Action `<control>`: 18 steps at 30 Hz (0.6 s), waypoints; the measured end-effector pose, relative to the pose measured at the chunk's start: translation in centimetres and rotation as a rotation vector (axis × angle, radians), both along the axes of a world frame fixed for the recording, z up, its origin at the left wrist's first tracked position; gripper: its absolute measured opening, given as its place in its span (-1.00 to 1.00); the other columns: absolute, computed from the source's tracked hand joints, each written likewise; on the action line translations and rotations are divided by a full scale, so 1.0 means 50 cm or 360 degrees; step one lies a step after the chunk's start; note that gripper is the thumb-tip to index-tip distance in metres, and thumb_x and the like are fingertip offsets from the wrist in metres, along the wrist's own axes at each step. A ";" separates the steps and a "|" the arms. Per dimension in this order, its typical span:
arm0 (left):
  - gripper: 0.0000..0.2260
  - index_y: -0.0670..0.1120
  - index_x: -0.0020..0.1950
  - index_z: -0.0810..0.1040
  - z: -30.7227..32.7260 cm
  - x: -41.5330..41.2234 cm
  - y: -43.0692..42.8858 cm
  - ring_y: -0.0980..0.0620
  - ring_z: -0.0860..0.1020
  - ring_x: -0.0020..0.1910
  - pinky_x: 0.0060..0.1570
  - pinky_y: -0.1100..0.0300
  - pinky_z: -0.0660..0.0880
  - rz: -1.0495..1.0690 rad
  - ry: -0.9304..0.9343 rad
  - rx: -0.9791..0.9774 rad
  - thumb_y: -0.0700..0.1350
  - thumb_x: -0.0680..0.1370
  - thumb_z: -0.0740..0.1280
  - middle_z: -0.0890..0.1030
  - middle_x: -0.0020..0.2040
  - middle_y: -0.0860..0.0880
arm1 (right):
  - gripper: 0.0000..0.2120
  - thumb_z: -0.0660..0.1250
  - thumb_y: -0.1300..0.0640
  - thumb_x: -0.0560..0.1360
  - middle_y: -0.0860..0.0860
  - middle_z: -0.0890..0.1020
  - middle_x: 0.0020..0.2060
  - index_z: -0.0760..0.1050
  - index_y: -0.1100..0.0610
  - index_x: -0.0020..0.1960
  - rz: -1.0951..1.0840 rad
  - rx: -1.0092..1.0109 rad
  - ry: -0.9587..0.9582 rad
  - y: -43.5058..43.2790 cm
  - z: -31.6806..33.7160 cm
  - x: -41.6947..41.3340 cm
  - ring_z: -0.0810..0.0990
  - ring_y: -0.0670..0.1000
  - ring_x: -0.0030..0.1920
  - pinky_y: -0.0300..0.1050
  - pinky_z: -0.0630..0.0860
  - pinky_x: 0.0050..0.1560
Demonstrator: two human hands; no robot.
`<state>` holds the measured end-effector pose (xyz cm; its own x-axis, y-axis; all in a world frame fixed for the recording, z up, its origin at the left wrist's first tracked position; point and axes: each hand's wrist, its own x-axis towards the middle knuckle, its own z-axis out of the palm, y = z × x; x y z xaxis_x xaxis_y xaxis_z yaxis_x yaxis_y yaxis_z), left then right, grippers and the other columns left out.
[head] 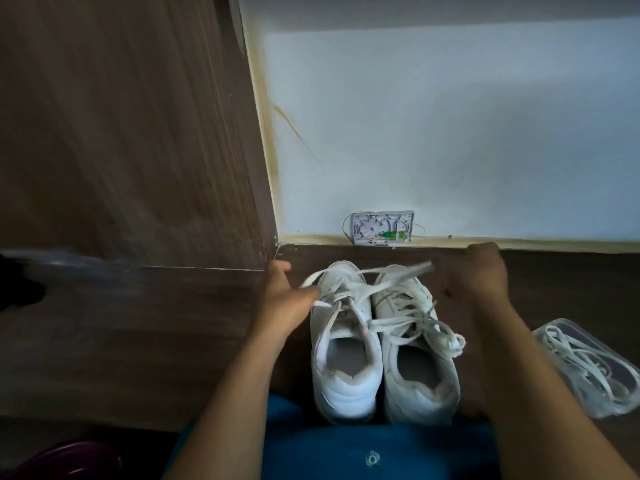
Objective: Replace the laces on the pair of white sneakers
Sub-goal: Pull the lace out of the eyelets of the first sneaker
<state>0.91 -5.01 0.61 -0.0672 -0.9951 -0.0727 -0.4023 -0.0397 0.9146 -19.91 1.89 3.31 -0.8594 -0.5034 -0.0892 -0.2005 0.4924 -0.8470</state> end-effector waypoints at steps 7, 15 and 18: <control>-0.62 0.01 -0.01 0.49 -0.017 -0.016 0.015 -0.05 0.55 -0.06 -0.22 0.20 0.41 -0.0741 -0.0579 -0.0276 -0.25 0.24 0.43 0.52 -0.01 -0.08 | -0.84 0.39 0.15 0.36 0.11 0.63 -0.08 0.64 0.13 -0.07 0.1546 0.0197 0.1059 -0.025 -0.020 0.145 0.56 0.09 -0.02 -0.17 0.38 -0.03; -0.67 -0.09 -0.05 0.41 -0.006 0.013 0.010 0.06 0.42 -0.29 -0.43 0.27 0.31 -0.0587 0.0009 0.0219 -0.48 0.36 0.30 0.50 -0.17 -0.06 | -0.95 0.33 0.09 0.04 -0.01 0.52 -0.53 0.55 0.02 -0.49 0.1510 -0.0104 0.1751 -0.053 -0.066 0.168 0.50 -0.01 -0.49 -0.23 0.22 -0.23; -0.67 -0.06 -0.16 0.42 -0.007 0.013 0.007 0.05 0.39 -0.30 -0.48 0.29 0.31 -0.0592 -0.0011 0.0155 -0.49 0.34 0.28 0.47 -0.18 -0.08 | -0.93 0.33 0.21 0.18 0.05 0.56 -0.42 0.57 0.09 -0.39 0.1558 0.0006 0.1794 -0.065 -0.086 0.167 0.55 0.07 -0.36 -0.18 0.33 -0.13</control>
